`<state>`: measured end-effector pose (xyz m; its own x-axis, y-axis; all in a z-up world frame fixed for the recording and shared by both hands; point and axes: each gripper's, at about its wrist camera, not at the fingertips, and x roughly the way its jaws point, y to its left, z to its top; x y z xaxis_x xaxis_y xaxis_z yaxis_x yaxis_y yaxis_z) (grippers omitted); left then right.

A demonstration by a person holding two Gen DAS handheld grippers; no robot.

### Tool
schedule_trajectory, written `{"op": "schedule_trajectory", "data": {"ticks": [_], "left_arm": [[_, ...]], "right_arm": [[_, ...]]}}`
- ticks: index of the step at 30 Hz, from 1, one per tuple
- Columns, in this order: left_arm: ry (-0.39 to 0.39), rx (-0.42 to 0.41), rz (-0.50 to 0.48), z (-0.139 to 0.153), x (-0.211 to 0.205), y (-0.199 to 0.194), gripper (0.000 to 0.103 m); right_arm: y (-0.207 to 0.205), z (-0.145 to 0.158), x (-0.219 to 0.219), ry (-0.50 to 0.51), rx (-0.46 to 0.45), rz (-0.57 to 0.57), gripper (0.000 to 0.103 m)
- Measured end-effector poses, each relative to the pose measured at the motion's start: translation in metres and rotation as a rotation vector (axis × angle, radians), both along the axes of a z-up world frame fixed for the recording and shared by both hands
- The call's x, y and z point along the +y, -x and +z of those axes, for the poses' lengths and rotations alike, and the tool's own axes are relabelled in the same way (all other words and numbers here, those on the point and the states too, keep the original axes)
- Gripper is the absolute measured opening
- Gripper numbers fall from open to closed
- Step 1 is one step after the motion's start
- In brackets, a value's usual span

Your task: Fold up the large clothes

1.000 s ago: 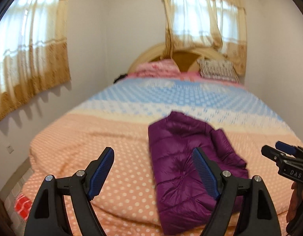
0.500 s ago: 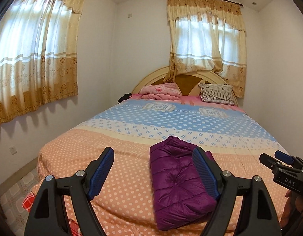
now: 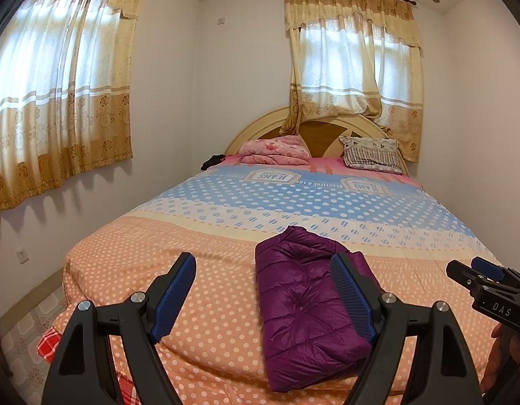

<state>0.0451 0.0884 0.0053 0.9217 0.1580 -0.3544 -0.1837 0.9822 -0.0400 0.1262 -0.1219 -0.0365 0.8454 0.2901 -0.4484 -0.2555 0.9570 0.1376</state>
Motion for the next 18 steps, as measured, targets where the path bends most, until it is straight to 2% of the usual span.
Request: {"op": "schedule_trajectory", "data": {"ticks": [18], "left_arm": [[-0.004, 0.015, 0.001, -0.0023, 0.0006, -0.0043, 0.082]], "right_arm": [[0.0008, -0.0021, 0.0031, -0.004, 0.012, 0.004, 0.082]]}}
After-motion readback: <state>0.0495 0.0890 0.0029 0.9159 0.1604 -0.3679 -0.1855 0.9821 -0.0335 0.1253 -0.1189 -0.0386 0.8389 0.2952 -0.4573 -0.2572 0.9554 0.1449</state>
